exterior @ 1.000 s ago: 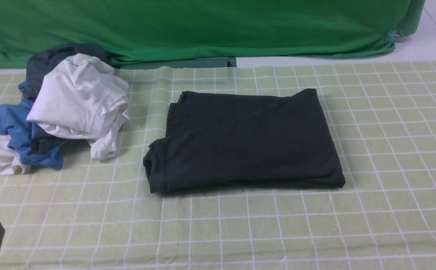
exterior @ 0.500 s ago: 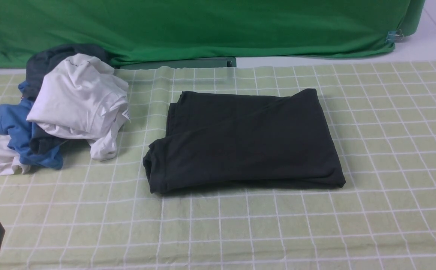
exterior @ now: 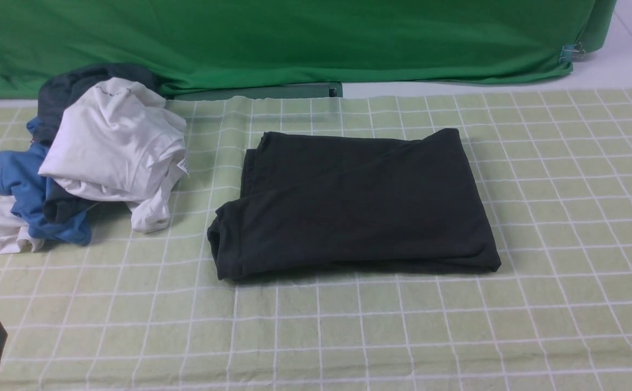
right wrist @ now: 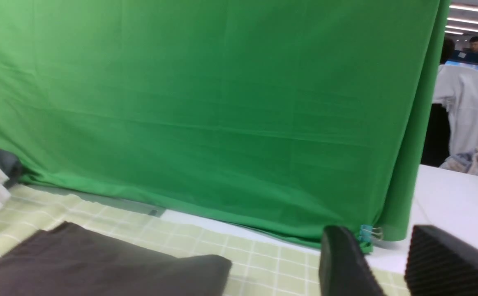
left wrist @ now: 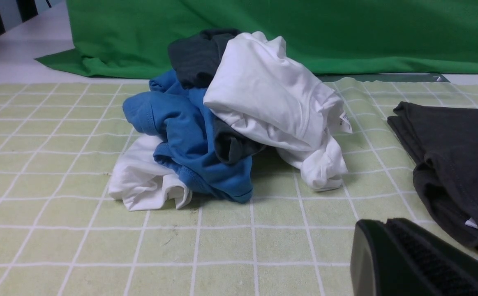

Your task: Fold a long-sleeved shirt over a green coffee tablecloth.

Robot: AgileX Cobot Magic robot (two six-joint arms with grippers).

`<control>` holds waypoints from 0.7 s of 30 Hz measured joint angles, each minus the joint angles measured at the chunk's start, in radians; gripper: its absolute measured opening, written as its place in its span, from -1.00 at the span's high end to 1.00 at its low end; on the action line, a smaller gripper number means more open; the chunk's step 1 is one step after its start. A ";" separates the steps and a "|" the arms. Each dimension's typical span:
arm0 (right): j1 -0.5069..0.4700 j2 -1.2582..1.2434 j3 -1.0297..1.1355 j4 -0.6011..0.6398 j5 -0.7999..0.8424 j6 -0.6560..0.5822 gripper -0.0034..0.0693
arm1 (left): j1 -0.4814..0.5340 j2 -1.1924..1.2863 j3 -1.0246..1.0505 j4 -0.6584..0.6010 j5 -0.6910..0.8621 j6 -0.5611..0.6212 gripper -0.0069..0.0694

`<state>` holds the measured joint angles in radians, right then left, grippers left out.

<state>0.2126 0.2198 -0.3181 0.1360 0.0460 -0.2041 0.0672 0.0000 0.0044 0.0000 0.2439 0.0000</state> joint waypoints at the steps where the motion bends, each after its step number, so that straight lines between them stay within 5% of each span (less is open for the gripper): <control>1: 0.000 0.000 0.000 -0.075 0.002 0.070 0.25 | 0.000 0.000 0.000 0.000 0.000 0.000 0.78; 21: -0.063 -0.076 0.109 -0.162 0.067 0.113 0.25 | 0.000 0.000 0.000 0.000 0.000 0.000 0.78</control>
<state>0.1499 0.1434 -0.2090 -0.0258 0.1126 -0.0906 0.0672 0.0000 0.0044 0.0000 0.2436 0.0000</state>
